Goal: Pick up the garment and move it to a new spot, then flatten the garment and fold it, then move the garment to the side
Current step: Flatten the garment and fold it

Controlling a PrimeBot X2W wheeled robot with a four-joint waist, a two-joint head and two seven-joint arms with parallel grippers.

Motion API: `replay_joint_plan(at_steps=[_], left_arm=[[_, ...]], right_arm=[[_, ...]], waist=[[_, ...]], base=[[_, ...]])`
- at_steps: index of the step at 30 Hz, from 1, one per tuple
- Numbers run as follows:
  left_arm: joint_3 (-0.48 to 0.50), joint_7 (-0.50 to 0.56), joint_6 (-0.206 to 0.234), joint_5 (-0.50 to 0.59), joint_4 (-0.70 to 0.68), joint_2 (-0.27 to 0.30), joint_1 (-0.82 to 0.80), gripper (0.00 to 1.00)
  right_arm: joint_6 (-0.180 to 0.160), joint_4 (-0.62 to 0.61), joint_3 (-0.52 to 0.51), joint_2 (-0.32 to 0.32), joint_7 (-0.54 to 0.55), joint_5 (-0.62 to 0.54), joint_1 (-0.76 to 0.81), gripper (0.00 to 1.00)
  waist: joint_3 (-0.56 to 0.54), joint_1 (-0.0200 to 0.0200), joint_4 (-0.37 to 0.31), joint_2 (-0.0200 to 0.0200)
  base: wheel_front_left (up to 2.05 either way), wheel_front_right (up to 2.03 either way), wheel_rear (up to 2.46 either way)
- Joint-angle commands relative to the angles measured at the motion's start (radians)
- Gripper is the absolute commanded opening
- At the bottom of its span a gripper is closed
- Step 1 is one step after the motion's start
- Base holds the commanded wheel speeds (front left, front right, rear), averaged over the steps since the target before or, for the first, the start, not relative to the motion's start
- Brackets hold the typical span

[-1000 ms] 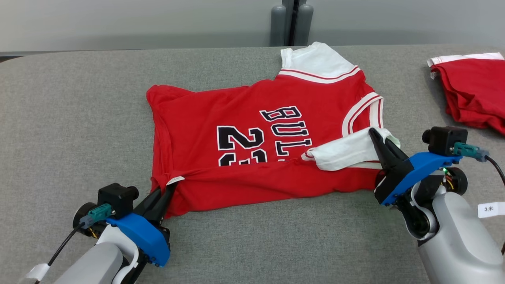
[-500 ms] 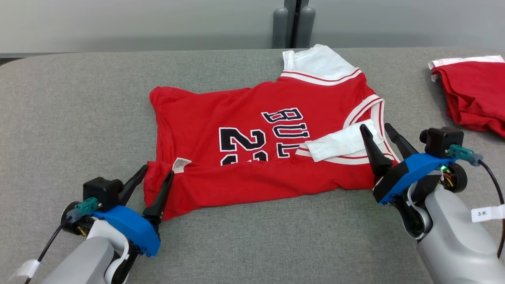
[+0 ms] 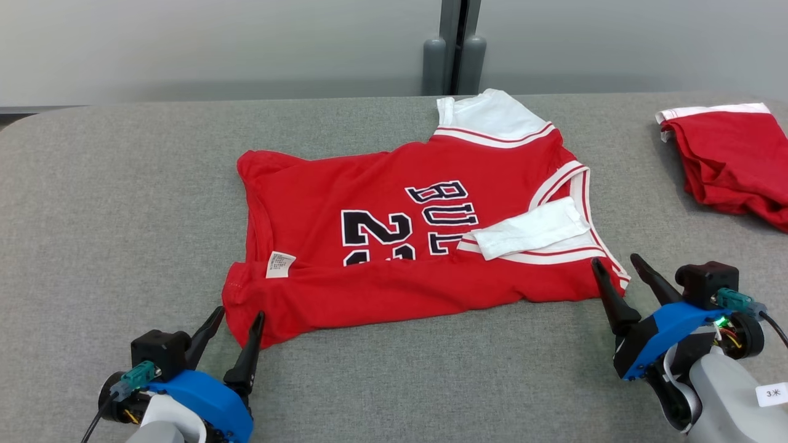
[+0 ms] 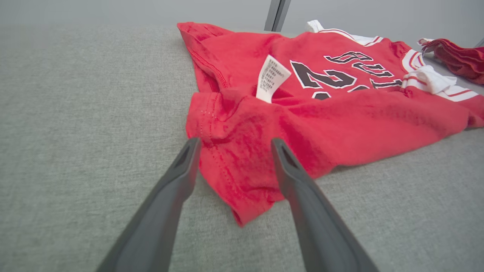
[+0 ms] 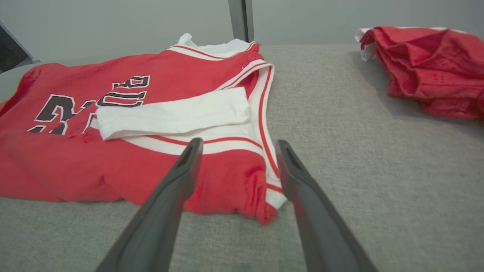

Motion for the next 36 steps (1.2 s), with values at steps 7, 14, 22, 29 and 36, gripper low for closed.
replay_joint_plan(at_steps=[7, 14, 22, 29, 36], left_arm=[[0.041, -0.005, 0.002, 0.026, 0.104, -0.037, -0.019, 1.00], [0.027, -0.001, -0.010, 0.005, 0.156, -0.072, -0.040, 1.00], [-0.070, -0.001, -0.009, -0.101, 0.105, -0.061, -0.063, 1.00], [-0.073, -0.001, -0.009, -0.124, 0.121, -0.051, -0.083, 0.00], [-0.011, -0.003, -0.009, -0.122, 0.069, -0.043, -0.023, 0.00]], right_arm=[[0.001, 0.057, -0.021, 0.016, 0.008, -0.035, -0.020, 1.00], [0.001, 0.122, -0.032, 0.040, 0.018, -0.070, -0.046, 1.00], [0.001, 0.198, -0.034, 0.070, 0.036, -0.088, -0.078, 1.00], [0.001, 0.227, -0.024, 0.086, 0.014, -0.072, -0.080, 0.00], [0.001, 0.210, -0.026, 0.076, -0.039, -0.034, -0.041, 0.00]], waist=[[0.024, 0.0001, -0.006, -0.0001], [0.040, 0.0001, -0.004, -0.0001], [0.058, 0.0001, -0.005, -0.0001], [0.049, 0.0001, -0.005, -0.0001], [-0.003, 0.0001, -0.001, -0.0001]], base=[[0.00, 0.00, 0.00], [0.00, 0.00, 0.00], [0.00, 0.00, 0.00], [0.00, 0.00, 0.00], [0.00, 0.00, 0.00]])
